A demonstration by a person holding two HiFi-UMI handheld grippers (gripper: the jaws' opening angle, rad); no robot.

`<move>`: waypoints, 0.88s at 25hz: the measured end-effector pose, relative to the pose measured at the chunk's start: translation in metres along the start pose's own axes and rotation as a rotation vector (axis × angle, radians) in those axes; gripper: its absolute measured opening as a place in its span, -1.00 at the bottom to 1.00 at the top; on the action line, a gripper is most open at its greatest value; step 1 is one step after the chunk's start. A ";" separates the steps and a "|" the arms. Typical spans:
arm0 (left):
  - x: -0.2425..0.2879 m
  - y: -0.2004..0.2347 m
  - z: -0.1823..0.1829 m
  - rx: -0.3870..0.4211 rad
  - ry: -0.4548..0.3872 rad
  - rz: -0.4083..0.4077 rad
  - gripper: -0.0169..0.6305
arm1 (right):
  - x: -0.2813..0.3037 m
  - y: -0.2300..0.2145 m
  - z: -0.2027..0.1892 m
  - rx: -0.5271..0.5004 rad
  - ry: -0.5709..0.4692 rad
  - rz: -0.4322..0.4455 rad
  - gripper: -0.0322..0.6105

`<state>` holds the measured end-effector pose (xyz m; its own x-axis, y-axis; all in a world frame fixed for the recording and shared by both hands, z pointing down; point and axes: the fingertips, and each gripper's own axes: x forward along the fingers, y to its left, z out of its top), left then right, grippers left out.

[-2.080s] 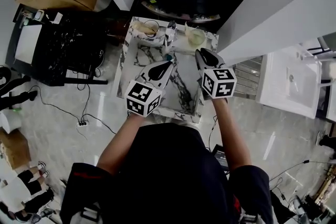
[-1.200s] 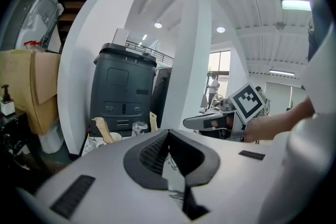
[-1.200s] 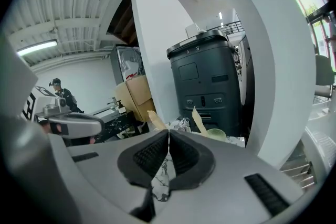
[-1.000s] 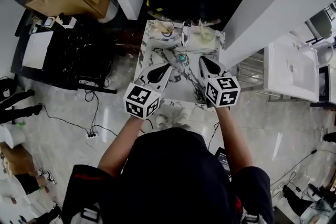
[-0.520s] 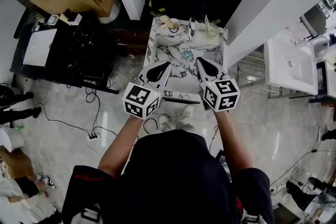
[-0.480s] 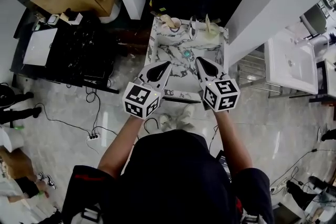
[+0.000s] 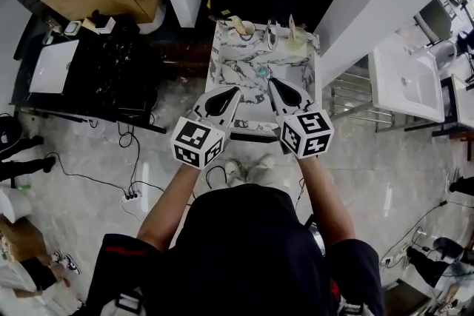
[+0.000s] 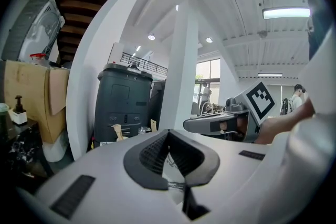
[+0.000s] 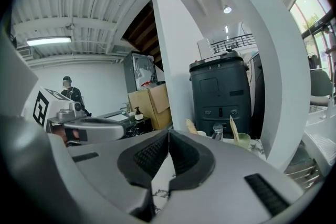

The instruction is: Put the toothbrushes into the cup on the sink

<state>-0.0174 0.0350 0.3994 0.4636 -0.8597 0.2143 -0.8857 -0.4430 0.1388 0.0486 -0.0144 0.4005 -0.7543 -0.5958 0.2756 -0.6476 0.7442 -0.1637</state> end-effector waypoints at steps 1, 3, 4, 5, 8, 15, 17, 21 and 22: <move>0.000 -0.001 0.001 -0.001 -0.002 -0.002 -0.91 | -0.001 0.001 0.001 -0.003 -0.001 -0.001 -0.79; -0.001 -0.002 0.001 0.000 -0.004 -0.004 -0.91 | -0.003 0.002 0.002 -0.007 -0.003 -0.001 -0.79; -0.001 -0.003 0.002 0.001 -0.005 -0.004 -0.91 | -0.004 0.002 0.003 -0.007 -0.005 0.000 -0.79; 0.000 -0.004 0.002 0.002 -0.007 -0.003 -0.91 | -0.005 0.001 0.003 -0.007 -0.008 0.001 -0.79; 0.002 -0.008 0.005 0.003 -0.013 0.000 -0.91 | -0.009 -0.001 0.005 -0.005 -0.013 0.005 -0.79; 0.012 -0.020 0.013 -0.001 -0.020 0.012 -0.91 | -0.023 -0.007 0.008 0.004 -0.015 0.023 -0.79; 0.015 -0.025 0.012 -0.001 -0.019 0.014 -0.91 | -0.027 -0.009 0.007 0.005 -0.014 0.028 -0.79; 0.020 -0.034 0.008 -0.006 -0.015 0.017 -0.91 | -0.033 -0.015 0.004 0.007 -0.011 0.036 -0.79; 0.021 -0.036 0.008 -0.007 -0.013 0.018 -0.91 | -0.034 -0.016 0.004 0.008 -0.011 0.037 -0.79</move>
<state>0.0239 0.0313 0.3915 0.4472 -0.8709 0.2040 -0.8937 -0.4257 0.1418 0.0846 -0.0071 0.3901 -0.7790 -0.5710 0.2591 -0.6199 0.7635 -0.1812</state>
